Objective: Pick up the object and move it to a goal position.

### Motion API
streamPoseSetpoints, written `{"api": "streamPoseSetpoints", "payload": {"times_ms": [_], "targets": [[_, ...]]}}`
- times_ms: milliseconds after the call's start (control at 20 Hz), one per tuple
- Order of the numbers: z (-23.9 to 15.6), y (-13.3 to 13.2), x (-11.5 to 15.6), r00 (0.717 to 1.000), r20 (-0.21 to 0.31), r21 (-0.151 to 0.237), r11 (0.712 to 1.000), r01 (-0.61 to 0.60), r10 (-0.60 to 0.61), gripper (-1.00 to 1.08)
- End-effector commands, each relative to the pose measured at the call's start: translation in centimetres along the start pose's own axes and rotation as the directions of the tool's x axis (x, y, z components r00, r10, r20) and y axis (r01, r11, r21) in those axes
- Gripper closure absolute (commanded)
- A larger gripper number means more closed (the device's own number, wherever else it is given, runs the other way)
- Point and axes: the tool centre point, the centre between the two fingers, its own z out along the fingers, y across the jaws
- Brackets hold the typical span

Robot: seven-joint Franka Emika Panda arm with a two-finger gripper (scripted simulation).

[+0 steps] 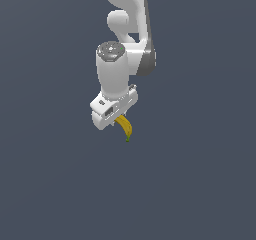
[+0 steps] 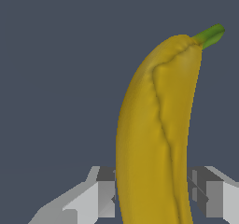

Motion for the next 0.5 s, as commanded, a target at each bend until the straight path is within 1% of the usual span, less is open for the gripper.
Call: {"api": "streamPoseSetpoints", "payload": {"times_ms": [0,250,450], "targets": [[-2.0,1.6,-0.2,1.0,-0.001,0.0,1.0,0.001,-0.001,1.08],[-4.6,4.0,-0.5,1.0,0.0,-0.001,1.0,0.0,0.0,1.08],[-6.0,5.2,-0.6,1.0,0.001,-0.001,1.0,-0.001,0.001,1.08]]}}
